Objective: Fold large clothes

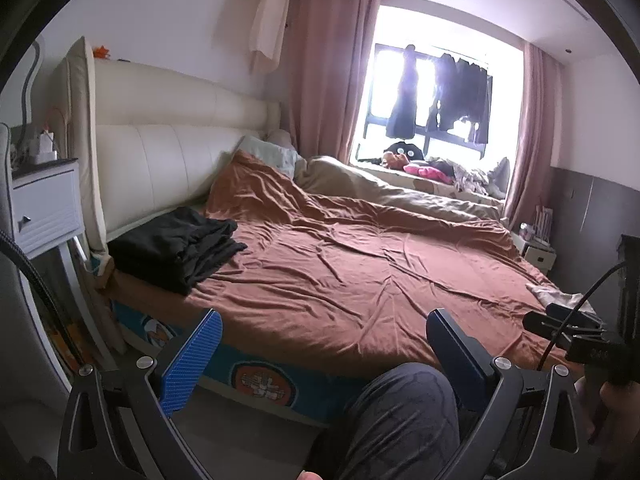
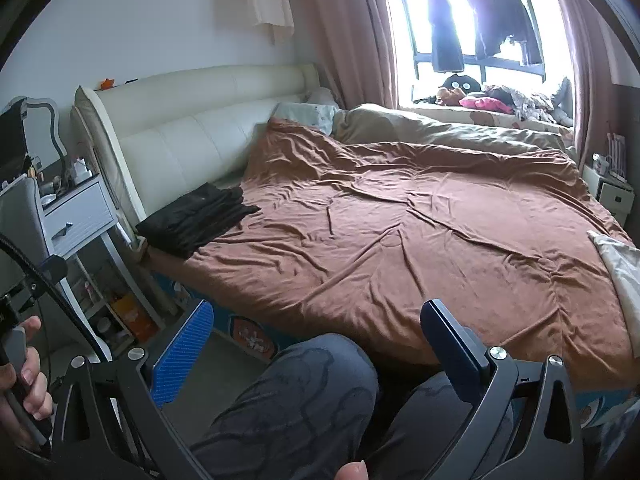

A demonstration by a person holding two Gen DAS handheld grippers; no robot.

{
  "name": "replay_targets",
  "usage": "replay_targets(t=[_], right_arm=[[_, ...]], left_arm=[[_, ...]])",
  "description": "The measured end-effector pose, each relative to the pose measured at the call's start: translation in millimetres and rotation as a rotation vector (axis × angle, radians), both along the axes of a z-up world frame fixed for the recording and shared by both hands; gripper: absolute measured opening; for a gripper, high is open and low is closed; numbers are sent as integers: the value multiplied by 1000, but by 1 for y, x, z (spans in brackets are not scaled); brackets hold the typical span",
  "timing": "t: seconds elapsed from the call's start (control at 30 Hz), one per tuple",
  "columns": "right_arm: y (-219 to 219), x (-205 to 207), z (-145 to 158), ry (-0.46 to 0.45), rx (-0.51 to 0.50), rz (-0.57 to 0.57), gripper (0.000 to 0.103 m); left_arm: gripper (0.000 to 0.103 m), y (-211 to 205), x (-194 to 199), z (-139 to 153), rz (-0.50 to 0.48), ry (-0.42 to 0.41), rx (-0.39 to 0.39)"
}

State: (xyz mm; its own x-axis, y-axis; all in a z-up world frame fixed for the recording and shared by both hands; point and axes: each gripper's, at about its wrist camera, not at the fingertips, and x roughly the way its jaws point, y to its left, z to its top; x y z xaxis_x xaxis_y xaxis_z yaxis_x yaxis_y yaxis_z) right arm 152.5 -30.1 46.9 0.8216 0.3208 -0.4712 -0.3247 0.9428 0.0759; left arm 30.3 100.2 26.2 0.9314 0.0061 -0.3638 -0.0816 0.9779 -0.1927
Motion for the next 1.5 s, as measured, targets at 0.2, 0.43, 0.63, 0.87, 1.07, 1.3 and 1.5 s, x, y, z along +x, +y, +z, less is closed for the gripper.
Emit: replay_targets(t=[0.2, 0.43, 0.63, 0.87, 1.07, 1.3, 1.5], right_arm=[[-3, -6, 0, -9, 1, -3, 103], [-8, -12, -2, -8, 12, -7, 103], [-9, -15, -2, -9, 17, -7, 103], [-12, -19, -3, -17, 23, -10, 103], [-12, -21, -4, -16, 24, -11, 103], [-13, -23, -4, -19, 29, -13, 103], [-12, -26, -4, -22, 24, -10, 103]], left_arm=[[103, -1, -8, 2, 6, -15, 6], [103, -3, -12, 3, 5, -20, 22], [103, -3, -13, 3, 5, -21, 23], [103, -4, -14, 5, 5, -26, 26], [103, -3, -18, 8, 3, -32, 34], [103, -3, -21, 11, 6, -35, 38], [103, -3, -23, 13, 10, -39, 37]])
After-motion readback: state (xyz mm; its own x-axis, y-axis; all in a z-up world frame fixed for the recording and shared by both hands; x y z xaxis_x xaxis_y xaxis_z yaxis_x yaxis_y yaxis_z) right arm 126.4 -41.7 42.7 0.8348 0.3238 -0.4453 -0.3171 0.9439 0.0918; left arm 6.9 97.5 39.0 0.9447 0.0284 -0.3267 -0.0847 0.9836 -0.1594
